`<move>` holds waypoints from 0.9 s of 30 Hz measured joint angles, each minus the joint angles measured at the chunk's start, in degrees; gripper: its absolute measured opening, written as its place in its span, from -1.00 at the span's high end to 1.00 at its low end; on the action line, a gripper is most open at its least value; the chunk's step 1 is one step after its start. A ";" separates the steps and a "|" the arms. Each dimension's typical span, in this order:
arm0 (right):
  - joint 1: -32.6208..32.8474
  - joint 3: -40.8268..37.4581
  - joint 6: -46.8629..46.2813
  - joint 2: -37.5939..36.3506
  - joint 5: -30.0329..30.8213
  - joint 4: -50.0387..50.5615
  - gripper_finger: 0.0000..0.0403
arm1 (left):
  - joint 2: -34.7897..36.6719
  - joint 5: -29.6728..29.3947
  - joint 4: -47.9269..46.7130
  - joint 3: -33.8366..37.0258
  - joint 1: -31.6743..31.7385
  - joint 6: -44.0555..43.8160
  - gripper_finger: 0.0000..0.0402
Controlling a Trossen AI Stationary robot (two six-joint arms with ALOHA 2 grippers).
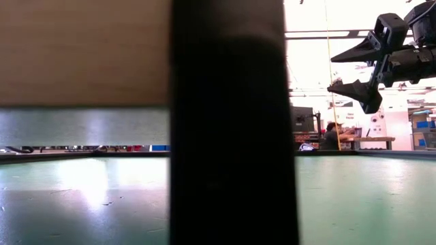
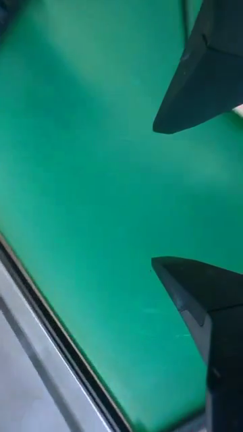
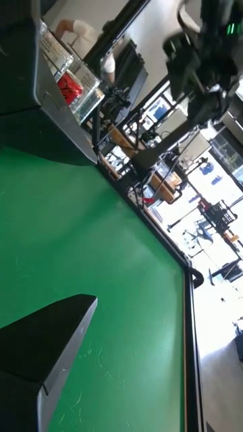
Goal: Place canned beverage on shelf
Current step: Return to Home Position
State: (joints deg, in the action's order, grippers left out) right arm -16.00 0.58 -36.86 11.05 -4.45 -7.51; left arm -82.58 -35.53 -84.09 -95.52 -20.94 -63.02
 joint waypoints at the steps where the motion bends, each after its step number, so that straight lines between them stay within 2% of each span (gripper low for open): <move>1: 0.00 0.00 0.01 0.00 0.02 0.00 -0.58 | 3.26 -0.59 3.55 4.28 0.71 1.21 -0.48; 9: 0.00 0.00 0.01 0.00 0.02 0.00 -0.58 | 29.54 -2.76 36.57 37.19 7.13 20.38 -0.47; 15: 0.01 0.00 0.00 0.00 0.02 0.00 -0.58 | 44.16 -1.43 60.48 54.39 10.80 39.77 -0.47; 18: -0.01 0.00 0.01 0.00 0.00 0.00 -0.58 | 49.44 -0.96 69.53 60.84 11.49 46.11 -0.47; 20: 0.01 0.00 0.02 0.00 0.00 0.00 -0.58 | 52.22 -0.89 72.47 64.13 11.70 47.57 -0.47; 27: 0.01 0.00 0.00 0.00 0.02 0.00 -0.58 | 59.29 -0.86 73.13 70.65 11.79 47.72 -0.47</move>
State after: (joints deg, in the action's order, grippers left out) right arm -15.99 0.58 -36.86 11.05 -4.43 -7.51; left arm -23.29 -36.39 -10.97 -24.87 -9.15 -15.31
